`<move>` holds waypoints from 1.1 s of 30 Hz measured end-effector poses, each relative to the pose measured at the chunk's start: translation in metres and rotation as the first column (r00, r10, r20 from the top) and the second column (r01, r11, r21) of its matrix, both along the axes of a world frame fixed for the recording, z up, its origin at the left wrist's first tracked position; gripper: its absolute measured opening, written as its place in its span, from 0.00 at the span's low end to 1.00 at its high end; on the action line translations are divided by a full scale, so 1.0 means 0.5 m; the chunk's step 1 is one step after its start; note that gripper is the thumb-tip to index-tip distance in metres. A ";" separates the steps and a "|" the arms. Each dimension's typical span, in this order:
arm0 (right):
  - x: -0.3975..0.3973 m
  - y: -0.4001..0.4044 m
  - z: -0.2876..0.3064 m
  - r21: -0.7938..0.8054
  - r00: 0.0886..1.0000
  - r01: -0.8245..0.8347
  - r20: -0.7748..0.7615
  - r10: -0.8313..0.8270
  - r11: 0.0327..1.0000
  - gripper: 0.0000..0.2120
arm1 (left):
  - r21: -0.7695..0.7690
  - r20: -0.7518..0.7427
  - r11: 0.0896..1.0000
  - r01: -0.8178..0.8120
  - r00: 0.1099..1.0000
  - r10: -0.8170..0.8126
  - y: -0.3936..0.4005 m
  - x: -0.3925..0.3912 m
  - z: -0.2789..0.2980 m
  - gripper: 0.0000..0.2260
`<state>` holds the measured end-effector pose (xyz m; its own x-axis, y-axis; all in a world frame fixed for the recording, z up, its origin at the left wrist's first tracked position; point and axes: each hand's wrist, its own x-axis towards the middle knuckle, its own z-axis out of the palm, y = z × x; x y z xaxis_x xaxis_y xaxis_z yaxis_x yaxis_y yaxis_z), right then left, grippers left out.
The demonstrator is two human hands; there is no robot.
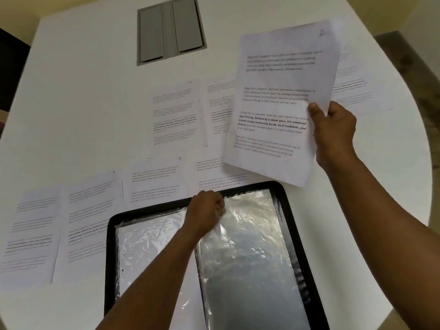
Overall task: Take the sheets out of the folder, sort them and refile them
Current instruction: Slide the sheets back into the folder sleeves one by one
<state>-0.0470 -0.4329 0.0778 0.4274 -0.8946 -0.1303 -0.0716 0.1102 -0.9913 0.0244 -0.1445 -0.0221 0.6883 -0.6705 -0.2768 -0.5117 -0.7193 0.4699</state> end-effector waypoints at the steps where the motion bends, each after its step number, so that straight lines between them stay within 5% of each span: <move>1: 0.002 0.000 -0.008 0.118 0.998 0.001 0.055 -0.008 0.993 0.06 | 0.020 -0.045 1.000 -0.013 0.999 0.014 0.001 0.002 0.003 0.07; 4: 0.010 0.008 -0.029 0.576 0.947 -0.120 0.311 -0.081 0.809 0.11 | 0.066 -0.135 0.998 -0.008 0.991 0.017 0.000 0.008 0.011 0.09; 7: 0.019 0.034 -0.045 0.752 0.944 -0.155 0.303 -0.127 0.641 0.12 | 0.055 -0.203 0.998 0.034 0.979 -0.022 -0.001 0.011 0.024 0.05; 14: 0.017 0.071 -0.092 0.527 0.978 -0.148 -0.048 0.203 0.837 0.08 | 0.070 -0.277 0.991 0.114 0.957 -0.091 0.001 0.012 0.035 0.11; 27: 0.007 0.110 -0.066 0.260 0.931 -0.333 -0.063 0.360 0.906 0.13 | -0.136 -0.161 0.989 -0.060 0.986 0.038 0.025 -0.030 0.048 0.02; 33: 0.012 0.106 -0.072 0.128 0.867 -0.427 -0.224 0.446 0.895 0.16 | -0.148 -0.095 0.988 -0.051 0.995 0.037 0.017 -0.037 0.048 0.03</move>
